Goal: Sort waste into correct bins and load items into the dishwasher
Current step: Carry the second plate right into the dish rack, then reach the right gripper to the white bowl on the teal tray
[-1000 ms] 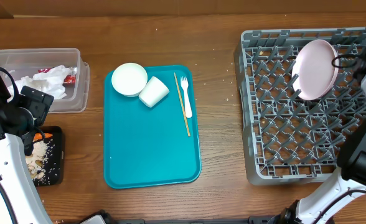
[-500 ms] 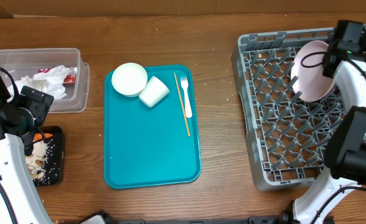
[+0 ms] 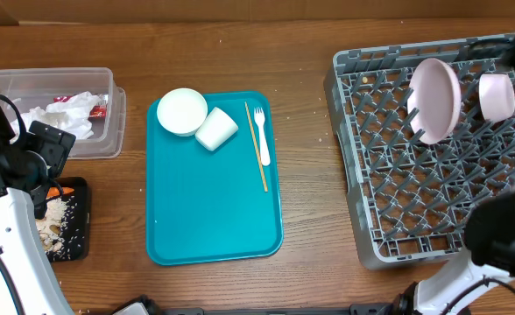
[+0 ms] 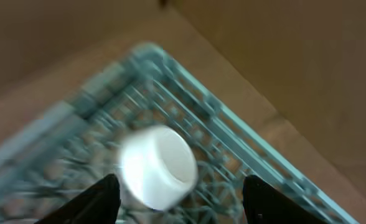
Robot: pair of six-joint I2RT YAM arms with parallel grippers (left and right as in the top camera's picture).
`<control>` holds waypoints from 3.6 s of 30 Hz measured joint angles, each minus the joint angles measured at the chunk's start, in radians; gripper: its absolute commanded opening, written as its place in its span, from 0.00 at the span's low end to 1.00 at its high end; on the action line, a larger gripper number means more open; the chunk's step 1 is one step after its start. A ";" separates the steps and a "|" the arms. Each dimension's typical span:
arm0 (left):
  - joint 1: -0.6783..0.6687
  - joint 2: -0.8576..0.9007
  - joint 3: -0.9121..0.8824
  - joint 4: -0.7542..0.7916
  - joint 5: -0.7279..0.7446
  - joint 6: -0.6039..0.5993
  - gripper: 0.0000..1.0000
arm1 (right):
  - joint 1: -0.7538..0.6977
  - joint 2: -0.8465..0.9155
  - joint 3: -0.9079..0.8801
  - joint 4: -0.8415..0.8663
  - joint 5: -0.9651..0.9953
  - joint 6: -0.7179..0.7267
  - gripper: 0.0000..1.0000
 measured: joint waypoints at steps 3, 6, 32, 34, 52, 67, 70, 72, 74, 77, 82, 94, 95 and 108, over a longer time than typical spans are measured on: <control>0.000 0.000 0.000 0.000 0.000 0.000 1.00 | 0.029 -0.051 0.098 -0.058 -0.254 0.028 0.91; 0.000 0.000 0.000 0.000 0.000 0.000 1.00 | 0.082 -0.084 0.109 -0.086 -0.497 0.033 0.96; 0.000 0.000 0.000 0.000 0.000 0.000 1.00 | 1.072 0.419 0.062 0.154 -0.335 0.012 0.94; 0.000 0.000 0.000 0.000 0.000 0.000 1.00 | 1.069 0.425 0.061 0.155 -0.329 0.013 0.88; 0.000 0.000 0.000 0.000 0.000 0.000 1.00 | 1.069 0.425 0.001 0.055 -0.321 0.027 0.74; 0.000 0.000 0.000 0.000 0.000 0.000 1.00 | 1.071 0.422 0.082 0.089 -0.499 0.048 0.76; 0.000 0.000 0.000 0.000 0.000 0.000 1.00 | 1.072 0.422 0.085 0.216 -0.504 0.048 0.75; 0.000 0.000 0.000 0.000 0.000 0.000 1.00 | 1.074 0.422 0.085 0.272 -0.512 0.049 0.75; 0.000 0.000 0.000 0.000 0.000 0.000 1.00 | 1.084 0.422 0.085 0.327 -0.521 0.046 0.74; 0.000 0.000 0.000 0.000 0.000 0.000 1.00 | 1.117 0.422 0.085 0.374 -0.525 0.014 0.74; 0.000 0.000 0.000 0.000 0.000 0.000 1.00 | 1.172 0.445 0.087 0.398 -0.528 -0.018 0.74; 0.000 0.000 0.000 0.000 0.000 0.000 1.00 | 1.179 0.574 0.089 0.386 -0.526 -0.055 0.70; 0.000 0.000 0.000 0.000 0.000 0.000 1.00 | 1.179 0.574 0.089 0.379 -0.526 -0.057 0.68; 0.000 0.000 0.000 0.000 0.000 0.000 1.00 | 1.222 0.574 0.090 0.167 -0.352 -0.219 0.65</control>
